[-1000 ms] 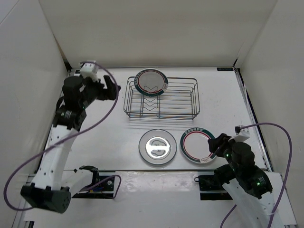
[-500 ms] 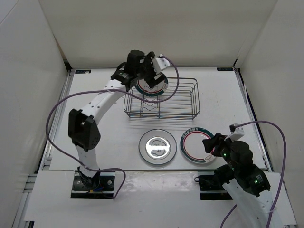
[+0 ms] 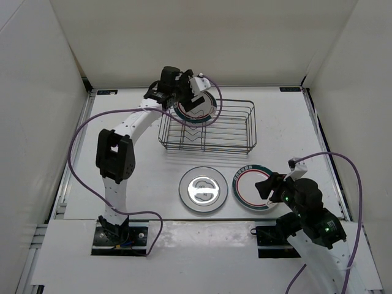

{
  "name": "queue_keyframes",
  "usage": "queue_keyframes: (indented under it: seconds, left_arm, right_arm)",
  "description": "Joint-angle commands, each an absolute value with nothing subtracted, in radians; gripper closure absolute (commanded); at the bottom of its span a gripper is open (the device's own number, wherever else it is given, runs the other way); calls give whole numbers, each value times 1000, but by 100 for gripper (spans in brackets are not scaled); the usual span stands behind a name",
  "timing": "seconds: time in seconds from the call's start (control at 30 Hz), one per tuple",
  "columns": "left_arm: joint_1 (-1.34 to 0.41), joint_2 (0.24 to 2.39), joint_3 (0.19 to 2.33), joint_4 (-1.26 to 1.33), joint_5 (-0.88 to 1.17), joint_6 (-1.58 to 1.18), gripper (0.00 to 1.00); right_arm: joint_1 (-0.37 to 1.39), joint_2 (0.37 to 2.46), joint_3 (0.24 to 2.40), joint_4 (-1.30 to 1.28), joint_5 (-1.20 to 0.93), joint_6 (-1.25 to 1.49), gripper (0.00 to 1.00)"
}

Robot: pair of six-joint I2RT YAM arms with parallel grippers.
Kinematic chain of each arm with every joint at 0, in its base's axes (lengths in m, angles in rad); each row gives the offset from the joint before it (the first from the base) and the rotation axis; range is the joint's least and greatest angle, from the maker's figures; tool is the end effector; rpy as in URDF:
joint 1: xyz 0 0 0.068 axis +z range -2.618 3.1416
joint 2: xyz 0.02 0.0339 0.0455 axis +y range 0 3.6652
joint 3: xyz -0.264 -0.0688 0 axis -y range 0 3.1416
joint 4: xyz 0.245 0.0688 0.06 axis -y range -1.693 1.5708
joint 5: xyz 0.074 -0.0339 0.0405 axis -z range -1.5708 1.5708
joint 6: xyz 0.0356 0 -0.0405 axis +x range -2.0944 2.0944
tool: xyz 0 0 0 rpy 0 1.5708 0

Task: Unload the plates from the dish rack

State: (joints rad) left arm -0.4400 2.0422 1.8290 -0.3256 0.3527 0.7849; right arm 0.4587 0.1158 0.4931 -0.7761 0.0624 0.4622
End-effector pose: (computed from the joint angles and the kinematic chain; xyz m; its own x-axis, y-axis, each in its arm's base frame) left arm 0.4329 -0.2174 0.3004 0.1437 0.6654 -0.7325 0.8007 0.3569 0.4812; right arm 0.0587 0.0265 0.2475 -0.4857 0.2565 -0.8356 -0.1942 0.9004 0.3893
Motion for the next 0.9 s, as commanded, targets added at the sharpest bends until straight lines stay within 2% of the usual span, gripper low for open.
queue_keyframes:
  seconds: [0.0,0.6,0.7,0.73,0.8,0.87]
  left_arm:
    - [-399,2045,1891,-256,432,730,4]
    - [-402,2180,1987,-183,517,739,6]
    - [-394,2184,1979,-175,523,727,10]
    - [-394,2183,1971,-173,529,727,16]
    - [-388,2184,1953,-160,526,715,38]
    - [-388,2175,1924,-141,519,704,41]
  right_arm:
    - [460,135,491,-726,35,436,34]
    - [462,196,497,-727,9,428,32]
    - [462,198,500,-732,11,431,32]
    - [460,195,502,-735,11,434,32]
    - [459,193,502,-738,17,434,32]
    - [462,192,505,-739,26,439,30]
